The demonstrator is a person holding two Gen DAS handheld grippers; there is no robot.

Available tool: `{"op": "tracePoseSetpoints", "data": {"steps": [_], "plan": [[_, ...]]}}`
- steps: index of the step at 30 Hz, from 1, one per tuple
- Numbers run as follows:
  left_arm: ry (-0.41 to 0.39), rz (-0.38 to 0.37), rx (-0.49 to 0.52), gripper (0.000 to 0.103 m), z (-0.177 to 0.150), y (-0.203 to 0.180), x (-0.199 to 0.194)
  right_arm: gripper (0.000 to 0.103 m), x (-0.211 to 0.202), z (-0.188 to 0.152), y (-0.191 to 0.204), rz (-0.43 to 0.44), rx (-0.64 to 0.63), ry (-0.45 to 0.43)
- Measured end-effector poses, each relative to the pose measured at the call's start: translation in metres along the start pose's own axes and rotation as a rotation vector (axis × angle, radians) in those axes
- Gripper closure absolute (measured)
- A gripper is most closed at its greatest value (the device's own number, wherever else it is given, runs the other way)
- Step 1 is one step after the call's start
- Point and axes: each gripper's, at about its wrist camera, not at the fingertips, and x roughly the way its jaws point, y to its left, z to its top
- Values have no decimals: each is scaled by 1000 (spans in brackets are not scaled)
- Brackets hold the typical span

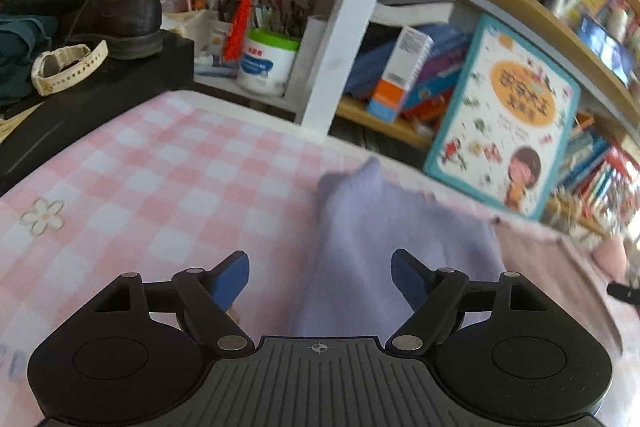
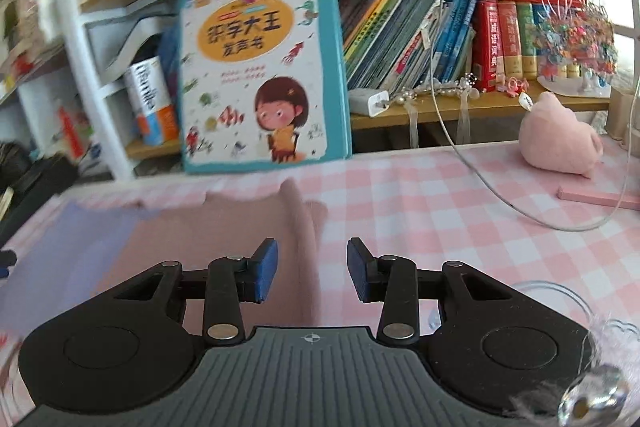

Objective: Fold clothes

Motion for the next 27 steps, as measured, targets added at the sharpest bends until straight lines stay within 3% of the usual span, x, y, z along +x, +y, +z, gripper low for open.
{"op": "tracePoseSetpoints", "data": {"steps": [7, 14, 20, 24, 27], "plan": [[40, 43, 31, 21, -14, -3, -22, 67, -17, -20, -12, 61, 0, 50], [69, 89, 99, 21, -21, -12, -15, 67, -9, -29, -16, 43, -19, 122], [66, 119, 113, 21, -21, -15, -24, 66, -12, -29, -16, 40, -25, 96], [84, 123, 100, 21, -21, -14, -41, 66, -19, -27, -16, 74, 5, 63], [124, 47, -4, 21, -22, -7, -50, 66, -16, -28, -13, 124, 32, 79]]}}
